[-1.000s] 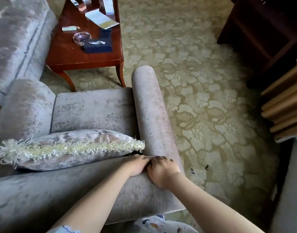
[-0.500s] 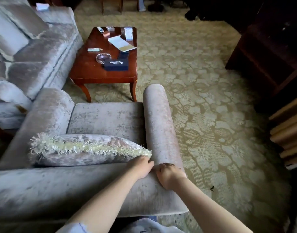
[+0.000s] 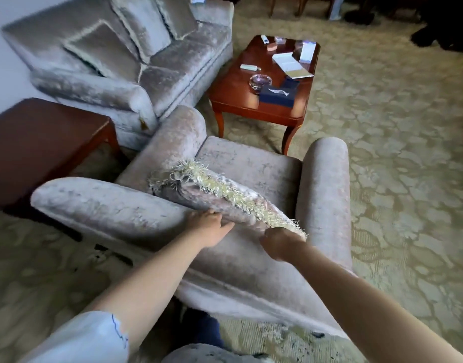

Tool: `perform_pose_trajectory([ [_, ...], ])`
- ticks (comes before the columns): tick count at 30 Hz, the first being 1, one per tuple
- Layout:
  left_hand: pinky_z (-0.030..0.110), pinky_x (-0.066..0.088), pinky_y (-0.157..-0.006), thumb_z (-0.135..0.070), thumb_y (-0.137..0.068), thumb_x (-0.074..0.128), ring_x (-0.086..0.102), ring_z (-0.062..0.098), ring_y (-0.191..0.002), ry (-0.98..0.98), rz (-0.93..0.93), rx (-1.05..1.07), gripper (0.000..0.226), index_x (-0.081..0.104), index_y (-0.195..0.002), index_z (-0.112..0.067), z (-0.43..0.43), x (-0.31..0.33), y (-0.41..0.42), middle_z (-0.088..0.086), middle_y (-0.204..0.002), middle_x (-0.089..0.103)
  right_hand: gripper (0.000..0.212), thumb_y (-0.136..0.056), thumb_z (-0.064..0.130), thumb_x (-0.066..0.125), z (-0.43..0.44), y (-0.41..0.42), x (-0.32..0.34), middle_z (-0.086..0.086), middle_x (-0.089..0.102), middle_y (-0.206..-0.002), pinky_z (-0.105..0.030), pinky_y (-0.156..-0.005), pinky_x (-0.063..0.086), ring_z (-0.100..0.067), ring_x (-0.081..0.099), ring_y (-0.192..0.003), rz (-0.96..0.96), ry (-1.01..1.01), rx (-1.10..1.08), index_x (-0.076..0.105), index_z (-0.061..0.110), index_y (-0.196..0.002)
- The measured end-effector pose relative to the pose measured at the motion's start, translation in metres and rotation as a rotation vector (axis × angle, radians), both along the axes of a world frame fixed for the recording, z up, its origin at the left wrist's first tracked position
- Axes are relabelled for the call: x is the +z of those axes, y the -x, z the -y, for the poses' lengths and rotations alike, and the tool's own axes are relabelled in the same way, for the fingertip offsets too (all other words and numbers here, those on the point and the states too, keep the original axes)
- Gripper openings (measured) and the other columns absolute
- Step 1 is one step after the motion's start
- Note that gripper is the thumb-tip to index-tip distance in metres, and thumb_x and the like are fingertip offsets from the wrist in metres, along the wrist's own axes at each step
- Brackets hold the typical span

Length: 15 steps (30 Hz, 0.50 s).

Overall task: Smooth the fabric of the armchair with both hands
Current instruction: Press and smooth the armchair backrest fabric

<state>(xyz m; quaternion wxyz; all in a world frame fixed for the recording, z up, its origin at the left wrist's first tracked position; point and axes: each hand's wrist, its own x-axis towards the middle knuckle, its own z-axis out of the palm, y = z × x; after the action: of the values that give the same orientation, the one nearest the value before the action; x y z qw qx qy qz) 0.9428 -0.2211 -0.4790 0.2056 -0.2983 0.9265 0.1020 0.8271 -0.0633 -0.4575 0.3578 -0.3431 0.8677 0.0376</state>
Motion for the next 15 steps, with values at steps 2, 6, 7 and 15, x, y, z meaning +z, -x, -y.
perform_pose_trajectory([
  [2, 0.046, 0.02, -0.108, -0.064, -0.088, 0.016, 0.032, 0.025, -0.134, 0.059, 0.007, 0.055, 0.07, 0.042, -0.137, -0.021, 0.039, 0.005, -0.035, 0.006, -0.147, 0.037, 0.044, -0.099, 0.025, 0.033, 0.032, -0.028, 0.003, -0.021, 0.044, -0.142, -0.05, -0.104, 0.042, -0.039, 0.044, -0.13, -0.018, 0.005, 0.074, 0.045, 0.005, -0.136],
  [6, 0.043, 0.016, -0.11, -0.068, -0.086, 0.018, 0.03, 0.021, -0.135, 0.118, 0.005, 0.092, 0.07, 0.042, -0.136, -0.025, 0.095, 0.004, -0.085, 0.001, -0.147, 0.038, 0.05, -0.098, 0.043, 0.027, 0.09, -0.064, 0.01, -0.016, 0.054, -0.133, -0.048, -0.1, 0.042, -0.035, 0.053, -0.121, -0.069, 0.079, 0.174, 0.052, 0.01, -0.126],
  [7, 0.042, 0.015, -0.111, -0.069, -0.085, 0.018, 0.028, 0.021, -0.136, 0.107, 0.01, 0.085, 0.072, 0.04, -0.138, -0.025, 0.103, 0.003, -0.088, 0.001, -0.149, 0.036, 0.052, -0.098, 0.045, 0.025, 0.105, -0.07, 0.007, -0.016, 0.054, -0.133, -0.045, -0.097, 0.043, -0.034, 0.053, -0.12, -0.066, 0.087, 0.163, 0.052, 0.011, -0.126],
  [15, 0.043, 0.016, -0.109, -0.073, -0.082, 0.016, 0.023, 0.019, -0.14, -0.019, 0.086, -0.061, 0.081, 0.03, -0.144, -0.022, 0.15, -0.014, -0.081, 0.002, -0.154, 0.026, 0.055, -0.093, 0.047, 0.026, 0.179, -0.101, -0.021, -0.015, 0.053, -0.139, -0.04, -0.106, 0.038, -0.031, 0.05, -0.127, 0.022, 0.165, -0.112, 0.056, 0.018, -0.129],
])
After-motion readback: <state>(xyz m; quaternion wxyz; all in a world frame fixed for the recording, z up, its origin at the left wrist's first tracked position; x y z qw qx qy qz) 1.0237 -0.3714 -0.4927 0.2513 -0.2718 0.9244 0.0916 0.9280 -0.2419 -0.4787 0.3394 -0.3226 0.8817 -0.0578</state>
